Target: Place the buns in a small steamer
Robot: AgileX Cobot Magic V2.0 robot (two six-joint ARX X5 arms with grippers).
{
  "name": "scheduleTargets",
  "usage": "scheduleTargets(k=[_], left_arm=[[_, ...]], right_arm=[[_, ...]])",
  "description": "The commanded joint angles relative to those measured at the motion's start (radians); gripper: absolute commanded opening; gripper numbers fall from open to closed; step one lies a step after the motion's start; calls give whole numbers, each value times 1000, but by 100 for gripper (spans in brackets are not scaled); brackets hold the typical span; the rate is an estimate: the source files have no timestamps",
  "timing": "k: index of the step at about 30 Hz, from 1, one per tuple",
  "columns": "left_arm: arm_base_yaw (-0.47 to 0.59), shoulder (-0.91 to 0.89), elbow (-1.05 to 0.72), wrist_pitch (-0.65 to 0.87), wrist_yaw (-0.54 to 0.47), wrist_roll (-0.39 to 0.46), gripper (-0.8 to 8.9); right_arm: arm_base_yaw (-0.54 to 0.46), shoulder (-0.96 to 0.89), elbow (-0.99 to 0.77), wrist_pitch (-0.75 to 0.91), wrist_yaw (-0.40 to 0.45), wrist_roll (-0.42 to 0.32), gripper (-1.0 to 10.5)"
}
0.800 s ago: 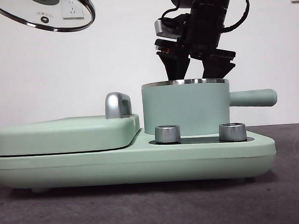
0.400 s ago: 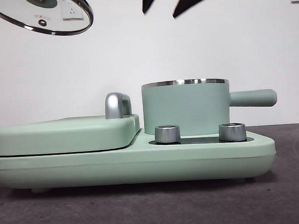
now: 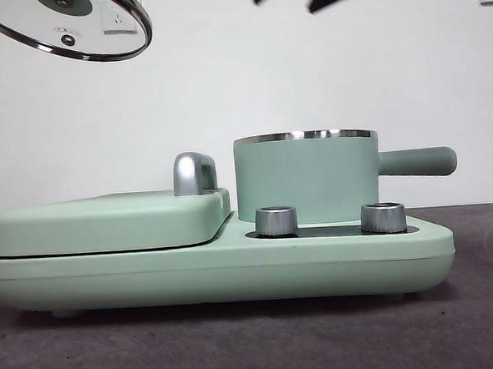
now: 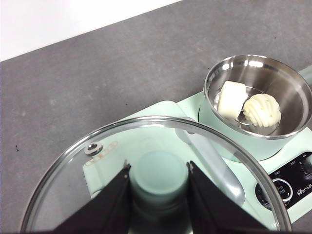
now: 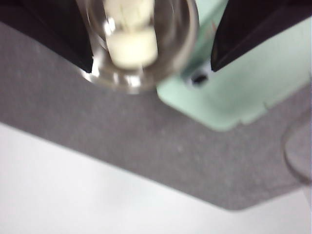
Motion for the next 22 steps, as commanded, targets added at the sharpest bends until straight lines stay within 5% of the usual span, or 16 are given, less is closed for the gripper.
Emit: scheduleTargets(k=[1, 10, 22], left_arm=[[-5, -1, 16, 27, -2, -8, 11], [-11, 5, 16, 44, 29, -9, 11], [-85, 126, 16, 199, 108, -49, 11]], right_arm=[[7, -97, -114, 9, 7, 27, 373], [7, -482, -383, -129, 9, 164, 369], [7, -767, -396, -443, 10, 260, 369]])
